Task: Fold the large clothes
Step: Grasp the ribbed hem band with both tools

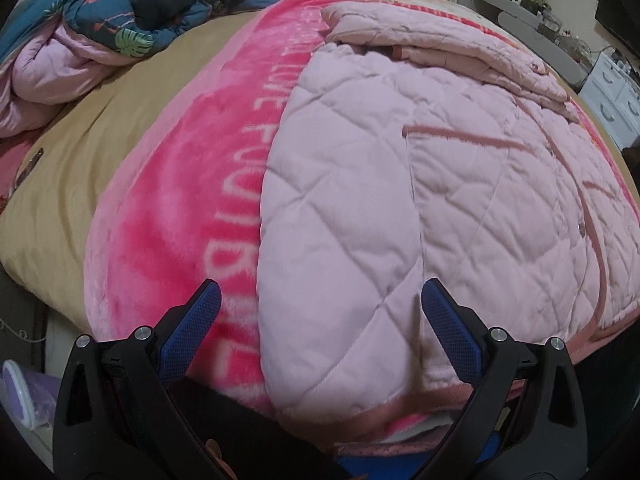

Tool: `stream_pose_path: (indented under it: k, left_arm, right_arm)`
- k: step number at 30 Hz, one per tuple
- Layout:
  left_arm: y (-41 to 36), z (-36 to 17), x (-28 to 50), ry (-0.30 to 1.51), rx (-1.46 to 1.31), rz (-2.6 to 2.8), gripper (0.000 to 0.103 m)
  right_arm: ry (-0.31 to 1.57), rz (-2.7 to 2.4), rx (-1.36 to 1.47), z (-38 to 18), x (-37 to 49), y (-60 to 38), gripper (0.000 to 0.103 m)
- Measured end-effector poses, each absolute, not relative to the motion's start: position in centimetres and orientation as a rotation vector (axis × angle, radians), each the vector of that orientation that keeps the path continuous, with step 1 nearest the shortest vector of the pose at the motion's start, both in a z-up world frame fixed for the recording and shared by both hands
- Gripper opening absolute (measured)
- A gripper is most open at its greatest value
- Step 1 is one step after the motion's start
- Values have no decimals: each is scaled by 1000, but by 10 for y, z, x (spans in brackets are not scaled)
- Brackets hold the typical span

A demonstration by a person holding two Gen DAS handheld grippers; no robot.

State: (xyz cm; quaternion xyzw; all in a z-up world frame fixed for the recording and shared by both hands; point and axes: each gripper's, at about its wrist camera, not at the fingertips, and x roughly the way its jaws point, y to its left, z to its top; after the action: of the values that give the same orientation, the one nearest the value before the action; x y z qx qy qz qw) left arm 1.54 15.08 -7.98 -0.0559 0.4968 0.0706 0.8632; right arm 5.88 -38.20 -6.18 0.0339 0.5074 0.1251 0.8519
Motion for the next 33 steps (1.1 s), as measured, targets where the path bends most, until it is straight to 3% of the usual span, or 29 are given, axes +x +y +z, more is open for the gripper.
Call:
stream_pose_path:
  k: [4, 5, 7, 9, 11, 16, 24, 29, 30, 31, 33]
  left_arm:
    - [149, -84, 10, 1058, -106, 144, 94]
    - [149, -84, 9, 1059, -106, 142, 94]
    - [149, -85, 7, 1065, -109, 134, 94]
    - [150, -86, 7, 1068, -118, 131, 94]
    - [151, -88, 8, 1077, -135, 129, 94]
    - [151, -98, 10, 1114, -150, 115, 94]
    - [152, -103, 14, 1131, -175, 95, 92]
    - [145, -103, 16, 1126, -184, 40, 64]
    - [142, -101, 15, 1117, -187, 18, 46]
    - [137, -99, 13, 1104, -179, 0, 36]
    - [124, -95, 12, 1084, -98, 4, 27]
  right_arm:
    - [1126, 309, 97, -71, 58, -375, 95]
    - [1137, 332, 105, -73, 58, -373, 80]
    - [1155, 353, 124, -76, 58, -371, 73]
    - [1136, 363, 129, -73, 58, -370, 58]
    - [1096, 368, 124, -66, 56, -372, 32]
    - [1005, 430, 162, -47, 52, -374, 22]
    - [876, 489, 236, -8, 61, -383, 21]
    - [886, 499, 229, -5, 62, -381, 22]
    - [891, 495, 227, -7, 61, -380, 22]
    - [898, 490, 227, -9, 60, -380, 23]
    - [918, 490, 217, -15, 58, -379, 24]
